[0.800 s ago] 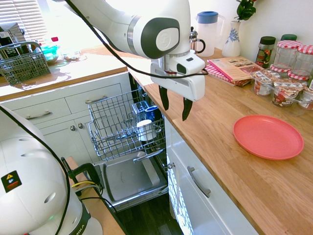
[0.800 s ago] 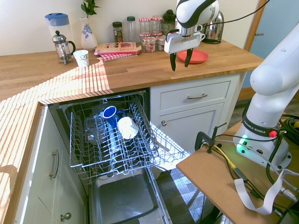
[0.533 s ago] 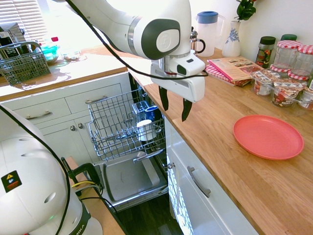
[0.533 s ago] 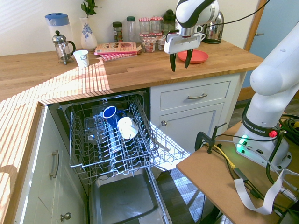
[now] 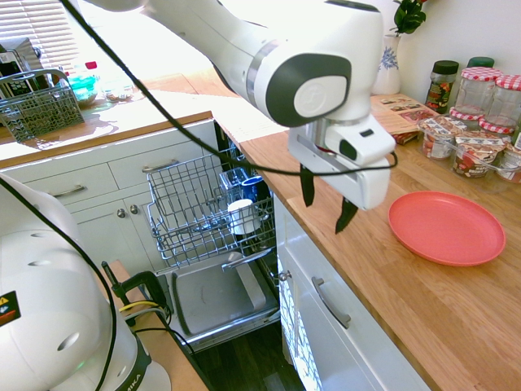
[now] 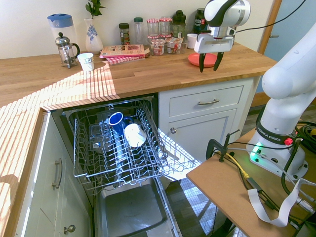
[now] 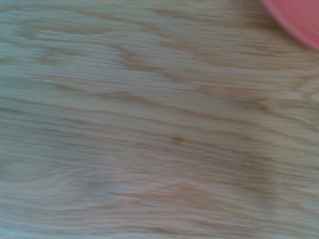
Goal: Put the plate in the dishwasher
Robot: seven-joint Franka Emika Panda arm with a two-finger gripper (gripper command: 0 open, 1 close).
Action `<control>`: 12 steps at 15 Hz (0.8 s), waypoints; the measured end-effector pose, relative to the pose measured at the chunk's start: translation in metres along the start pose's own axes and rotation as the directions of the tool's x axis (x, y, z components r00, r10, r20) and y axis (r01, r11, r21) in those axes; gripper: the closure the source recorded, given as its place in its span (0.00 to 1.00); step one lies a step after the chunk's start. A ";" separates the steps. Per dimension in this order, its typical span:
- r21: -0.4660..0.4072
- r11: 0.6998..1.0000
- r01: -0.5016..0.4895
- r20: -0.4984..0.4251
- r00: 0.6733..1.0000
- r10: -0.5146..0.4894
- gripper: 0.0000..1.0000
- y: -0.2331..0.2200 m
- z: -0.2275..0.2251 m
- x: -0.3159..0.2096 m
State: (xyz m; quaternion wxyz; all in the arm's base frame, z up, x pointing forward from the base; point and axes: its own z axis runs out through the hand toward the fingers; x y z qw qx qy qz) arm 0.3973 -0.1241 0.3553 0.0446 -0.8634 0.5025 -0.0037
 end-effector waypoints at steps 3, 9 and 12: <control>0.065 0.993 -0.097 -0.002 0.995 0.098 0.00 0.053 0.001 0.036; 0.228 0.951 -0.211 0.012 0.977 0.214 0.00 0.101 -0.024 0.095; 0.248 0.940 -0.233 0.063 0.973 0.224 0.00 0.076 -0.008 0.129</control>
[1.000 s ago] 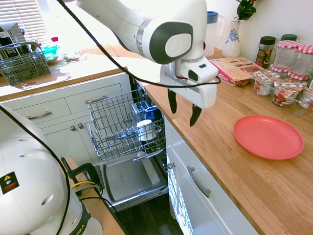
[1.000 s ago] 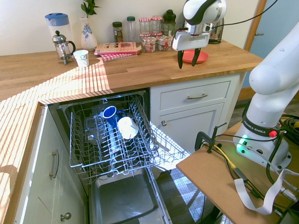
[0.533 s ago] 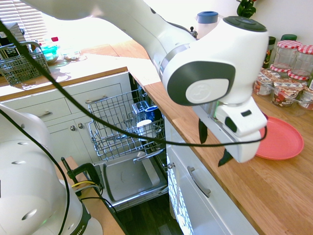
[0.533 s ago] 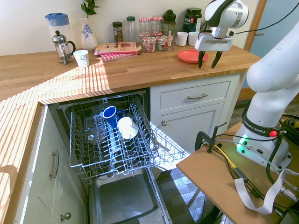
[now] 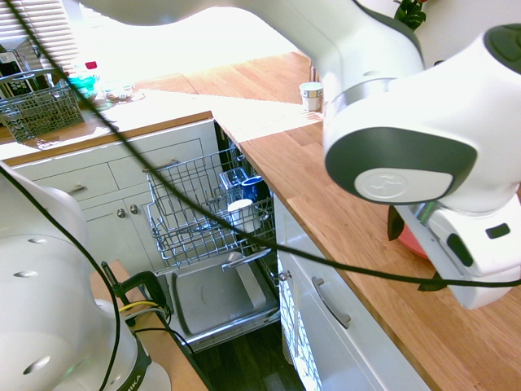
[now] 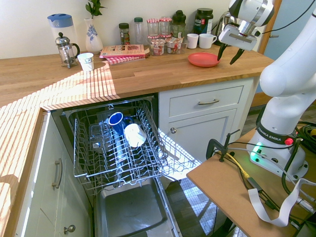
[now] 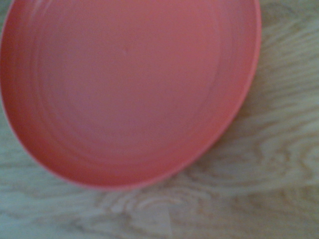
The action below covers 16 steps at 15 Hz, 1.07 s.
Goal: Put the plate in the dishwasher
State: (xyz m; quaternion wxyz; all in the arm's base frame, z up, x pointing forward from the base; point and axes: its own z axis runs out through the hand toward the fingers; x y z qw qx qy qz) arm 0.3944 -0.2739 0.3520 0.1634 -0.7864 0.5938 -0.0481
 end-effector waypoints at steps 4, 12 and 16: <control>0.001 1.000 -0.025 0.040 0.999 0.024 0.00 -0.037 0.029 0.027; 0.037 0.999 -0.017 0.070 0.997 0.015 1.00 -0.081 0.044 0.036; 0.033 0.999 -0.021 0.073 0.997 0.018 1.00 -0.085 0.045 0.036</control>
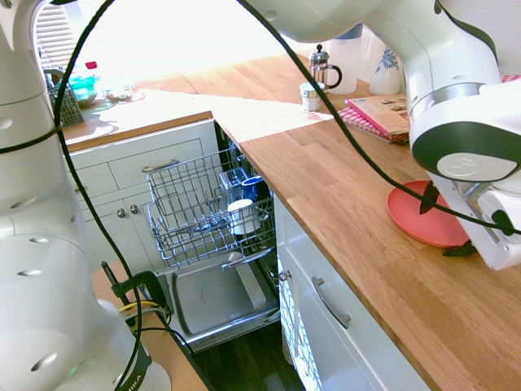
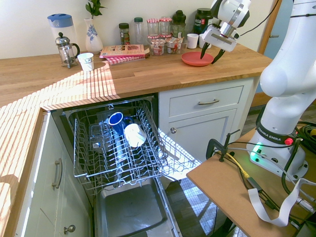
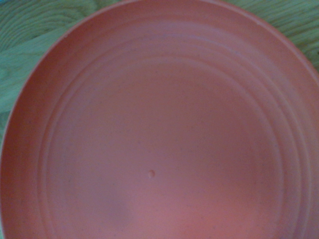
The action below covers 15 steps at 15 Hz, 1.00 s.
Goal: Put the plate in the dishwasher
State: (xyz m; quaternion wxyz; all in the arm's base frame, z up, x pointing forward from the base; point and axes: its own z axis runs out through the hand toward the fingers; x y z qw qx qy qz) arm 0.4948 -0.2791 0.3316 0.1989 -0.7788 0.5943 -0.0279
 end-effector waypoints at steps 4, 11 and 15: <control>-0.022 1.000 -0.010 -0.003 1.000 0.009 1.00 0.000 0.002 0.000; -0.092 0.996 -0.006 0.020 1.000 0.008 1.00 -0.022 0.017 -0.018; -0.098 0.995 -0.004 0.020 1.000 0.006 1.00 -0.032 0.024 -0.021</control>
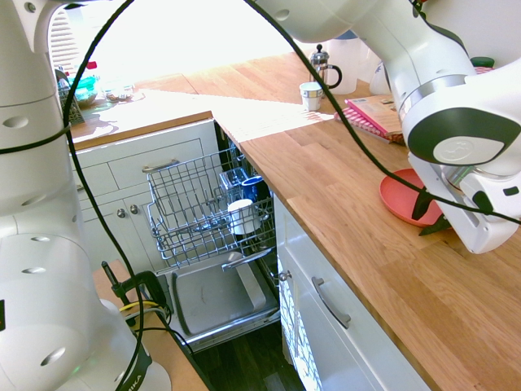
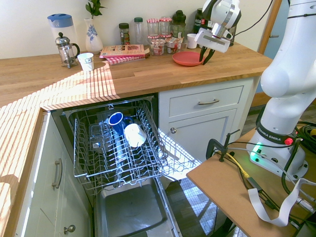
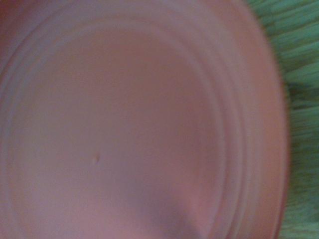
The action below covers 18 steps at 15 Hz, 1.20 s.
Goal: Put the plate in the dishwasher
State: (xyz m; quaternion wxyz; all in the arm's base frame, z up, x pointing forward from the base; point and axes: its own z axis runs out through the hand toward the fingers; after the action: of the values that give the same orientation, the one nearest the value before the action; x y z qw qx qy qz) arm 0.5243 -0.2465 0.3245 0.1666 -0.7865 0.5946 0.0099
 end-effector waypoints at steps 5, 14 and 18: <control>0.028 0.999 -0.022 0.015 1.000 0.022 1.00 -0.003 0.002 0.001; 0.050 0.972 0.230 -0.209 0.954 -0.215 1.00 -0.046 -0.100 -0.065; -0.083 0.897 0.434 -0.353 0.829 -0.434 1.00 -0.135 -0.160 -0.213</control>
State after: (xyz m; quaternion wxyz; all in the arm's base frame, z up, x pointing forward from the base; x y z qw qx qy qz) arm 0.5594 -0.0596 0.5548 0.0518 -0.8887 0.4210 -0.1737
